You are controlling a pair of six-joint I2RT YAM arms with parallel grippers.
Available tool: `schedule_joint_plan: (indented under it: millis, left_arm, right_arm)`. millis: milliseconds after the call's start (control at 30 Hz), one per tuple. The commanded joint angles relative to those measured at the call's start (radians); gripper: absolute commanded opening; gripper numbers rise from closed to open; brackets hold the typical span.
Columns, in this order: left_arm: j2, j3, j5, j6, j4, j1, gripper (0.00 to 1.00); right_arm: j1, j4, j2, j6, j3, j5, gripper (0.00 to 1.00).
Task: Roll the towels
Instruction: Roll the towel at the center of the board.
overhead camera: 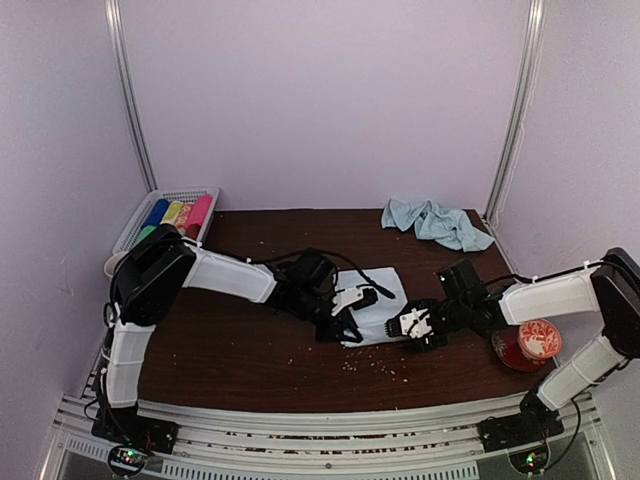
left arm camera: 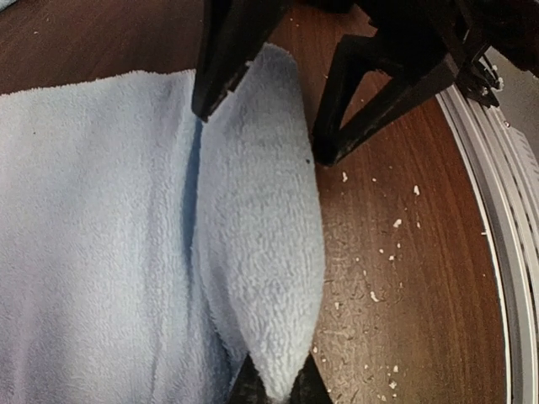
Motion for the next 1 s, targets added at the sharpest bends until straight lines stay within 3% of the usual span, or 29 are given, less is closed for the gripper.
schedule_joint_plan:
  millis: [0, 67, 233, 400, 433, 667, 833, 967]
  left_arm:
    - [0.057, 0.017, 0.018, -0.019, -0.070, 0.008, 0.02]
    - [0.060, 0.020, 0.019, -0.021, -0.071, 0.010, 0.02]
    - [0.064, 0.020, 0.015, -0.020, -0.078, 0.016, 0.05]
    - [0.032, 0.004, -0.036, -0.021, -0.072, 0.022, 0.29]
    - [0.020, -0.003, -0.054, -0.022, -0.068, 0.023, 0.37]
    - [-0.090, -0.052, -0.192, -0.027, -0.040, 0.031, 0.65]
    - [-0.181, -0.111, -0.262, -0.020, 0.015, 0.031, 0.75]
    - [-0.284, -0.244, -0.300, 0.011, 0.141, 0.023, 0.80]
  right_arm:
    - [0.007, 0.036, 0.044, 0.098, 0.048, 0.065, 0.53]
    - [0.009, 0.012, 0.064, 0.115, 0.070, 0.070, 0.42]
    - [0.013, -0.029, 0.078, 0.140, 0.095, 0.060, 0.29]
    - [0.013, -0.135, 0.087, 0.156, 0.147, 0.030, 0.14]
    - [0.011, -0.156, 0.088, 0.156, 0.156, 0.021, 0.14]
    - [0.010, -0.336, 0.110, 0.110, 0.204, -0.024, 0.12]
    - [0.007, -0.440, 0.178, 0.121, 0.263, -0.041, 0.12]
    - [-0.002, -0.521, 0.261, 0.159, 0.339, -0.078, 0.13]
